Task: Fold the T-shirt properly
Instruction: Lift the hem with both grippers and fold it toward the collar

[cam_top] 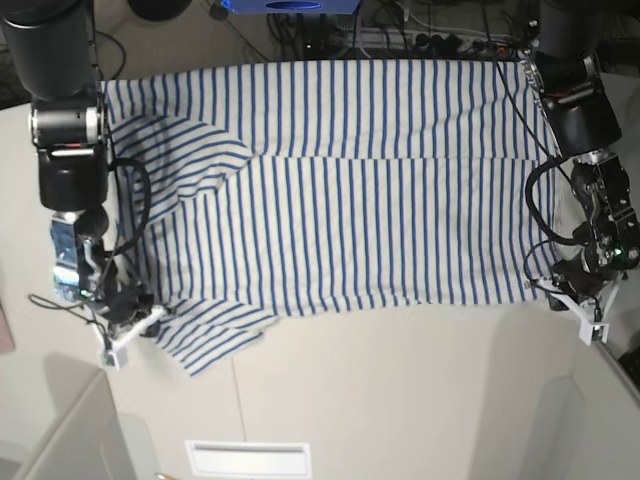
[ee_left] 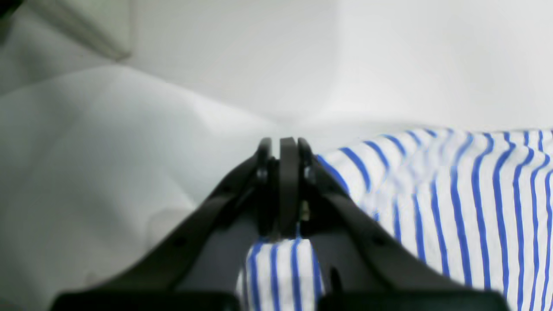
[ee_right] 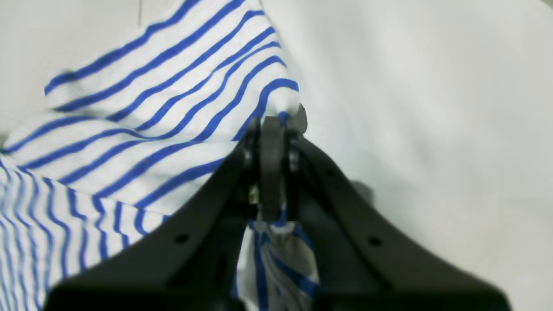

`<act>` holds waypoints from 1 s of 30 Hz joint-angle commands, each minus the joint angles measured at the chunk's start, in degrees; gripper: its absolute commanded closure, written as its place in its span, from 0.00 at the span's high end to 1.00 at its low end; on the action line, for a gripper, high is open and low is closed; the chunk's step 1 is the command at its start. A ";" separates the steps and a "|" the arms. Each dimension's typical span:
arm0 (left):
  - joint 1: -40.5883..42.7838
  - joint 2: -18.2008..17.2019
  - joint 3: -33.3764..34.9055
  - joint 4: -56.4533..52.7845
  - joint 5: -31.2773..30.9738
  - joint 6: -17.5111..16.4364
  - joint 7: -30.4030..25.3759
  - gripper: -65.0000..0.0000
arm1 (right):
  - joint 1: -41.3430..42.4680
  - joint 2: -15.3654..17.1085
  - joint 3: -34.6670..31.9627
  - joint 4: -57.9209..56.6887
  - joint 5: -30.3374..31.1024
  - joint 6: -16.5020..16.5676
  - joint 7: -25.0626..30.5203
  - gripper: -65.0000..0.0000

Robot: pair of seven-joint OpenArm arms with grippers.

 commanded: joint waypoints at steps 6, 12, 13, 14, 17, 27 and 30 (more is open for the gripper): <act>1.01 -1.30 -1.57 7.37 -0.40 -0.12 2.46 0.00 | -1.75 1.23 2.25 7.51 -0.03 -0.12 -0.40 0.00; 4.79 -1.21 -1.66 13.87 -0.40 -0.12 3.25 0.00 | -4.73 1.94 4.89 15.34 -0.03 -0.12 -2.86 0.00; 5.14 -1.21 -1.66 14.58 -0.40 -0.12 4.49 0.00 | -4.82 2.03 5.06 15.78 -0.03 -0.12 -3.21 0.00; 5.32 -1.12 -1.83 15.46 -0.40 -0.12 5.80 0.00 | -4.91 2.03 5.32 16.04 -0.03 -0.12 -4.09 0.00; 8.84 -0.42 -6.05 19.24 -1.46 -0.82 7.30 0.00 | -5.17 2.11 5.50 16.22 -0.03 0.06 -5.50 0.00; 15.43 0.11 -11.41 26.36 -5.94 -3.20 10.20 0.00 | -8.78 2.11 5.59 21.67 0.23 0.06 -5.93 0.00; 17.54 0.02 -11.41 29.96 -6.03 -3.29 10.90 0.00 | -10.01 2.11 5.94 23.95 0.23 0.06 -6.81 0.00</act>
